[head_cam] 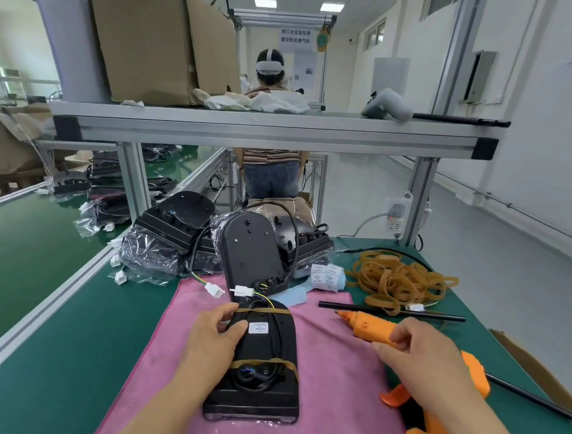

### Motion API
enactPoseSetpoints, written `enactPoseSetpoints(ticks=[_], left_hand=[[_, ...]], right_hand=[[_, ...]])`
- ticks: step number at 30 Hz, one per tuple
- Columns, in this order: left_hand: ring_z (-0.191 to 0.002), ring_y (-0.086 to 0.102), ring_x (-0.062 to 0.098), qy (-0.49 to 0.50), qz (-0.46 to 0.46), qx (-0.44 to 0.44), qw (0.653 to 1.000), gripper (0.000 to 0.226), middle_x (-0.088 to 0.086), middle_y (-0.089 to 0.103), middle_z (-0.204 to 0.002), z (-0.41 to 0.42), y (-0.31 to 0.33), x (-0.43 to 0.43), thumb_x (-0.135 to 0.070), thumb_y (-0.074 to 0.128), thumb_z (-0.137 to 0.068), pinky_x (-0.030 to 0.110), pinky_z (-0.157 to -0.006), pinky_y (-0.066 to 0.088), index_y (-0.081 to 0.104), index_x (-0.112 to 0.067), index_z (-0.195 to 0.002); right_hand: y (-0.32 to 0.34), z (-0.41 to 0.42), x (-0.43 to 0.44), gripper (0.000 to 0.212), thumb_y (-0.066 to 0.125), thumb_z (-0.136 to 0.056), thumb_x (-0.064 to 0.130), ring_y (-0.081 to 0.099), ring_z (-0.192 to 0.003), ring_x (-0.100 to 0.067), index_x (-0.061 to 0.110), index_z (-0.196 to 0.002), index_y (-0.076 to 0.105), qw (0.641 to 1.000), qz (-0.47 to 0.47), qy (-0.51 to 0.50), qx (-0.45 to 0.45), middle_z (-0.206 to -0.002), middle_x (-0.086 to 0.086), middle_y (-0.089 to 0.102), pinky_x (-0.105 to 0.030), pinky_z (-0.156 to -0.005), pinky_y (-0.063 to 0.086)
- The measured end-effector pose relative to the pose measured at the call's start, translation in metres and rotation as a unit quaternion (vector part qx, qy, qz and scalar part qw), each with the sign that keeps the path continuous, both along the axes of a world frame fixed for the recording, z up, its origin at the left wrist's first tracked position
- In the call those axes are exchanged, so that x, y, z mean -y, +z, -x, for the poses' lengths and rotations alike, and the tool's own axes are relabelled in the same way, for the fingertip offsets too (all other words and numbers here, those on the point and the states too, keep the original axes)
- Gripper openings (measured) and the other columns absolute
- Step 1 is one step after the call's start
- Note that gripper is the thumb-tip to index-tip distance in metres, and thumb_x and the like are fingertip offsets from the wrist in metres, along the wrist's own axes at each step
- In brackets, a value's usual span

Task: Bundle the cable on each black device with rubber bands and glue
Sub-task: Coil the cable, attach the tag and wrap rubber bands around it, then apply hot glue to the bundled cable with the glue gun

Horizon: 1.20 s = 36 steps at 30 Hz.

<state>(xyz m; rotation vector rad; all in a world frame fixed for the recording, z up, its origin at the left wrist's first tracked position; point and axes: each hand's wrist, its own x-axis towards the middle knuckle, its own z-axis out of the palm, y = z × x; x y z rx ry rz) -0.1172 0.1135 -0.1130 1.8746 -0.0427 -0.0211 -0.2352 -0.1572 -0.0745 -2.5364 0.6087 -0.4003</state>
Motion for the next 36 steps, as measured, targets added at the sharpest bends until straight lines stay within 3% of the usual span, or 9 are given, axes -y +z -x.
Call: enactPoseSetpoints(ticks=[5, 14, 19, 22, 25, 28, 30, 34, 36], left_hand=[[-0.086, 0.072, 0.021, -0.006, 0.001, -0.001, 1.000, 0.026, 0.004, 0.073, -0.096, -0.001, -0.001, 0.000, -0.013, 0.066, -0.090, 0.047, -0.085, 0.058, 0.068, -0.024, -0.113], [-0.095, 0.068, 0.022, -0.005, -0.016, 0.007, 1.000, 0.029, 0.005, 0.070, -0.105, -0.002, -0.003, -0.001, -0.018, 0.067, -0.091, 0.047, -0.091, 0.054, 0.065, -0.023, -0.119], [-0.097, 0.067, 0.022, -0.009, -0.009, 0.007, 1.000, 0.028, 0.006, 0.069, -0.108, -0.001, -0.001, -0.001, -0.018, 0.067, -0.091, 0.046, -0.092, 0.054, 0.065, -0.024, -0.119], [-0.098, 0.067, 0.023, -0.009, -0.003, 0.009, 1.000, 0.027, 0.006, 0.068, -0.107, 0.000, -0.001, 0.000, -0.017, 0.067, -0.091, 0.048, -0.092, 0.054, 0.065, -0.023, -0.117], [-0.091, 0.067, 0.019, -0.007, 0.005, 0.010, 1.000, 0.021, 0.004, 0.069, -0.102, 0.002, 0.000, 0.000, -0.014, 0.066, -0.091, 0.045, -0.088, 0.056, 0.064, -0.029, -0.107], [-0.088, 0.068, 0.017, -0.005, 0.020, 0.006, 1.000, 0.022, 0.000, 0.070, -0.097, 0.002, -0.001, 0.000, -0.012, 0.065, -0.092, 0.044, -0.084, 0.058, 0.064, -0.033, -0.101], [-0.086, 0.069, 0.016, -0.004, 0.026, 0.006, 1.000, 0.023, 0.000, 0.070, -0.096, 0.002, 0.000, -0.001, -0.012, 0.065, -0.092, 0.045, -0.082, 0.059, 0.065, -0.032, -0.101], [-0.081, 0.071, 0.016, -0.005, 0.035, 0.003, 0.999, 0.023, 0.004, 0.072, -0.097, 0.000, -0.003, -0.002, -0.010, 0.064, -0.092, 0.037, -0.071, 0.061, 0.067, -0.027, -0.107], [-0.079, 0.073, 0.015, -0.007, 0.039, 0.002, 0.999, 0.024, 0.005, 0.073, -0.097, 0.000, -0.003, -0.001, -0.009, 0.063, -0.093, 0.031, -0.064, 0.060, 0.067, -0.024, -0.111]], right_hand=[[-0.004, 0.024, 0.017, 0.035, 0.067, -0.080, 0.058, 0.055, -0.068, -0.009, 0.027, -0.076, 0.051, 0.993, 0.038, -0.091, -0.072, -0.076, 0.008, 0.058, -0.029, -0.051, 0.036], [-0.015, 0.032, 0.020, 0.059, 0.063, -0.070, 0.076, 0.060, -0.076, -0.016, 0.026, -0.092, 0.042, 0.980, 0.019, -0.134, -0.147, -0.080, 0.008, 0.057, -0.029, -0.050, 0.037], [-0.013, 0.034, 0.025, 0.063, 0.078, -0.063, 0.066, 0.059, -0.075, -0.016, 0.020, -0.091, 0.044, 0.978, -0.051, -0.151, -0.137, -0.080, 0.002, 0.058, -0.028, -0.051, 0.036], [-0.012, 0.037, 0.027, 0.051, 0.083, -0.065, 0.053, 0.057, -0.064, -0.016, 0.012, -0.080, 0.057, 0.976, -0.099, -0.166, -0.104, -0.070, -0.003, 0.060, -0.033, -0.052, 0.041], [-0.009, 0.040, 0.029, 0.056, 0.083, -0.068, 0.043, 0.063, -0.083, -0.025, -0.003, -0.097, 0.070, 0.969, -0.169, -0.166, -0.071, -0.093, -0.020, 0.069, -0.045, -0.072, 0.052], [0.001, 0.043, 0.027, 0.028, 0.084, -0.071, 0.033, 0.058, -0.071, -0.020, 0.014, -0.085, 0.068, 0.930, -0.337, -0.144, -0.028, -0.078, -0.007, 0.062, -0.035, -0.057, 0.045], [0.006, 0.040, 0.027, 0.021, 0.081, -0.074, 0.021, 0.058, -0.067, -0.024, 0.012, -0.086, 0.066, 0.871, -0.478, -0.112, 0.002, -0.076, -0.011, 0.063, -0.032, -0.056, 0.044], [0.018, 0.032, 0.018, 0.027, 0.071, -0.064, 0.013, 0.052, -0.049, -0.019, 0.002, -0.088, 0.061, 0.769, -0.638, -0.016, 0.033, -0.063, -0.012, 0.057, -0.027, -0.045, 0.047], [0.024, 0.027, 0.013, 0.033, 0.070, -0.063, 0.008, 0.064, -0.059, -0.026, 0.003, -0.093, 0.060, 0.746, -0.663, 0.035, 0.058, -0.068, -0.015, 0.059, -0.033, -0.056, 0.058]])
